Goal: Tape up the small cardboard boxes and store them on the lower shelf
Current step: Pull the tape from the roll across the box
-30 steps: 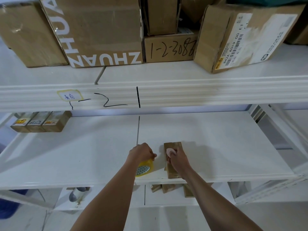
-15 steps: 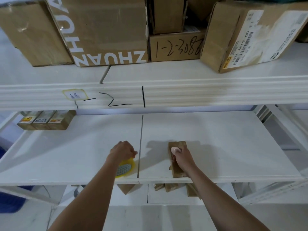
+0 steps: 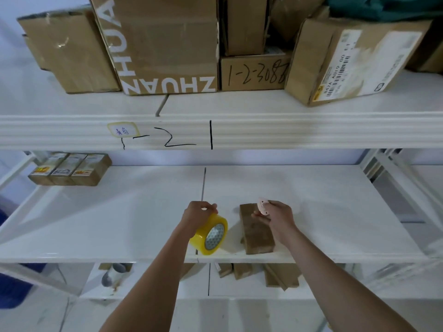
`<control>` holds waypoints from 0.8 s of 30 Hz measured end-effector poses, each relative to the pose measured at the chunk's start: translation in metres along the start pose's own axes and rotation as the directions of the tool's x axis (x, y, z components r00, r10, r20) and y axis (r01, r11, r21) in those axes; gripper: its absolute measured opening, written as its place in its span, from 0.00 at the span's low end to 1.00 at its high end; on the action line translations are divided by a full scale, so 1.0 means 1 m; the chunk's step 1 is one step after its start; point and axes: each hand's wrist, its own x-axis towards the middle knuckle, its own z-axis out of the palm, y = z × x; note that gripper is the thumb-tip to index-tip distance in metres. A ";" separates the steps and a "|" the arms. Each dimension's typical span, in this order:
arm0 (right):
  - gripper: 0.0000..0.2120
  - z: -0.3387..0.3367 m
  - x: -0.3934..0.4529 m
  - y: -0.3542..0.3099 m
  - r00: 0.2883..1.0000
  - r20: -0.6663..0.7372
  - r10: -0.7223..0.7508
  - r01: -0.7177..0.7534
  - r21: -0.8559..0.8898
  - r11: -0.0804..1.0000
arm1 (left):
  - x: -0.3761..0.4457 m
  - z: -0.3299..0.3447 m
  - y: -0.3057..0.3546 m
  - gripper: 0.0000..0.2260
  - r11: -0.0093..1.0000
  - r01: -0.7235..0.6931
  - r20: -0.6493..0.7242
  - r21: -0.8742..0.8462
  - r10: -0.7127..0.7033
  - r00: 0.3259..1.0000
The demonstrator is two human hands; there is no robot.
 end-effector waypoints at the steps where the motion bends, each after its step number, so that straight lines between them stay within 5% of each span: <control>1: 0.03 -0.008 0.000 -0.002 1.000 -0.022 -0.006 0.006 -0.003 1.000 | -0.002 0.003 0.001 0.09 1.000 0.000 0.000 -0.024 0.000 1.000; 6: 0.05 -0.049 0.001 0.001 0.980 -0.173 -0.100 0.040 -0.319 0.947 | -0.009 0.019 0.005 0.11 0.994 0.027 -0.038 -0.107 -0.031 0.999; 11: 0.11 -0.079 -0.003 0.014 0.971 -0.141 -0.192 0.006 -0.793 0.610 | -0.021 0.029 0.002 0.15 0.973 0.057 -0.038 -0.224 -0.067 0.997; 16: 0.13 -0.092 -0.002 0.020 0.964 -0.152 -0.218 -0.045 -0.902 0.430 | -0.037 0.032 0.003 0.12 0.958 0.087 0.004 -0.273 -0.089 0.996; 20: 0.17 -0.076 -0.009 0.013 0.933 -0.213 -0.290 -0.071 -0.900 0.431 | -0.048 0.030 0.001 0.07 0.941 0.146 0.054 -0.307 -0.135 0.989; 24: 0.09 -0.025 -0.024 -0.004 0.920 0.068 -0.385 0.262 -0.838 0.479 | -0.056 0.029 -0.004 0.04 0.951 0.101 0.125 -0.293 -0.067 0.990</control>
